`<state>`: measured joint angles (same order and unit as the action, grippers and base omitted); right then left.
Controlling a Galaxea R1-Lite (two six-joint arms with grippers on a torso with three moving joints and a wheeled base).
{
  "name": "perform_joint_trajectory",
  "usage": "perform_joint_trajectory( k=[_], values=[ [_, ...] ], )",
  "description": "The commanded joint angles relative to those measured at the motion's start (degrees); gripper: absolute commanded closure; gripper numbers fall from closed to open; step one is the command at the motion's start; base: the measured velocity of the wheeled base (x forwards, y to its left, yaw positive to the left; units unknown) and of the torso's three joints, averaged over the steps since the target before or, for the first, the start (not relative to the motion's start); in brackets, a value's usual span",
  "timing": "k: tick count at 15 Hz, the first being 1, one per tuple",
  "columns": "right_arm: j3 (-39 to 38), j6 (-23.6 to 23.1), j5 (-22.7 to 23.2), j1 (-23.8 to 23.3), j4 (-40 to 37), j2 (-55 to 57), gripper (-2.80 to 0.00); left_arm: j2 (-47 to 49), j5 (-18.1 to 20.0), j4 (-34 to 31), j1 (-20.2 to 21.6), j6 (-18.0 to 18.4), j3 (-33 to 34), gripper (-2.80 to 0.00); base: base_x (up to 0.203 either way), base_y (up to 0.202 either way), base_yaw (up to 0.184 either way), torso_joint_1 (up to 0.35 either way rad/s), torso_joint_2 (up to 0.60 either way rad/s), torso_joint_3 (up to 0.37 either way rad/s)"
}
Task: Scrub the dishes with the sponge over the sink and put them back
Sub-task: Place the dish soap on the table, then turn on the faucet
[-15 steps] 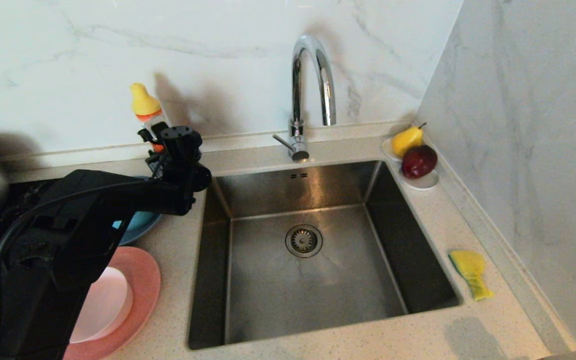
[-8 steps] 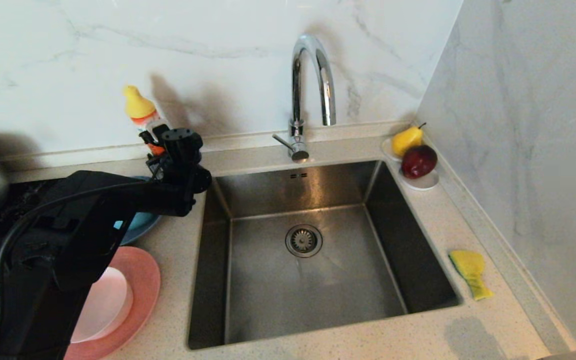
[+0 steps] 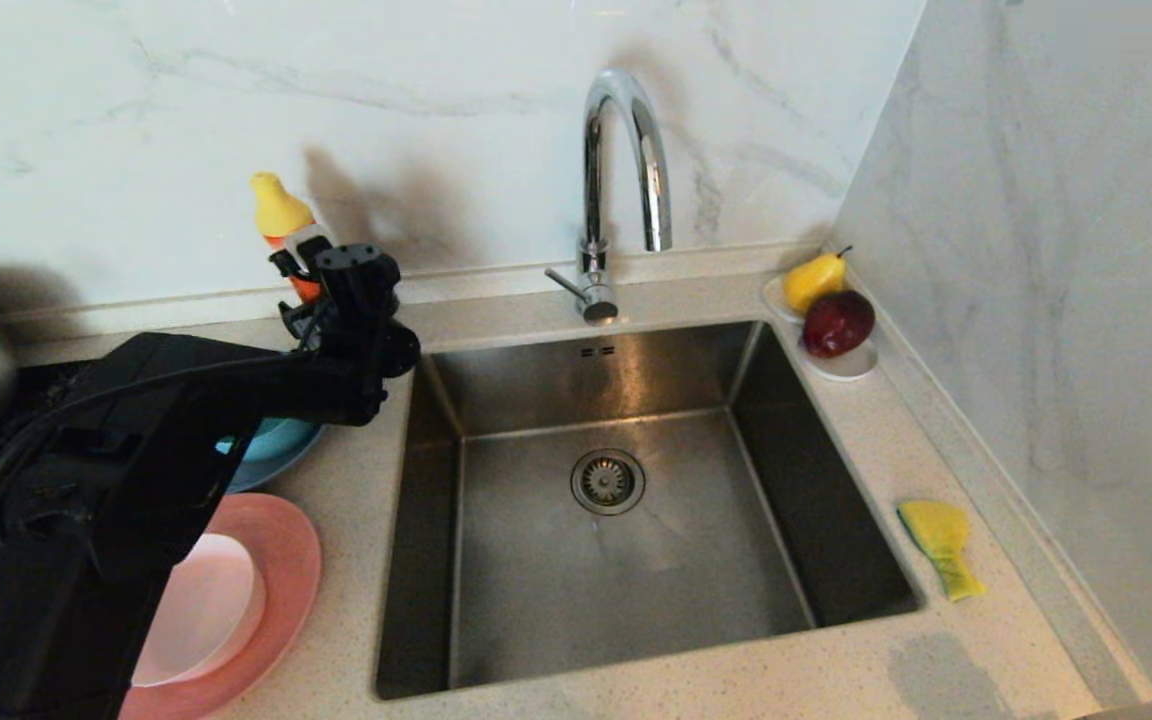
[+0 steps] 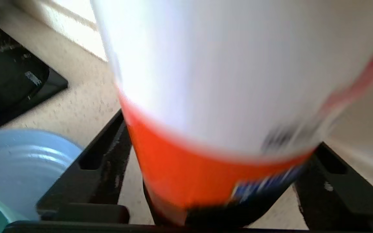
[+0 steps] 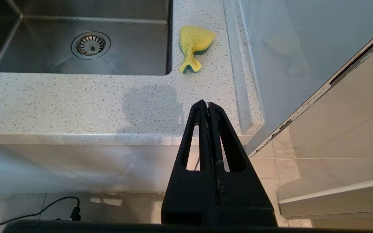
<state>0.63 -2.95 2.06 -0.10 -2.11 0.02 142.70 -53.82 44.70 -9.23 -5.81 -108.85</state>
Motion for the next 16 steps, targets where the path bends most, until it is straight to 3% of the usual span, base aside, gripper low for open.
perform_joint_trajectory(
  k=[1, 12, 16],
  values=[
    [0.1, 0.0, 0.0, 0.0, 0.0, 0.0, 0.0, -2.9, -0.3, 0.3, 0.0, 0.1, 0.3, -2.8, 0.0, 0.0, 0.0, 0.0, 0.0, 0.0],
    [0.0, 0.0, 0.0, 0.0, 0.0, 0.0, 0.0, -22.0, 0.0, -1.2, 0.0, 2.7, 9.2, -2.8, 0.0, 0.0, 0.0, 0.0, 0.0, 0.0],
    [0.0, 0.0, 0.0, 0.0, 0.0, 0.0, 0.0, -33.3, 1.5, -5.7, 0.0, 2.8, 13.2, -2.8, 0.0, 0.0, 0.0, 0.0, 0.0, 0.0]
  ],
)
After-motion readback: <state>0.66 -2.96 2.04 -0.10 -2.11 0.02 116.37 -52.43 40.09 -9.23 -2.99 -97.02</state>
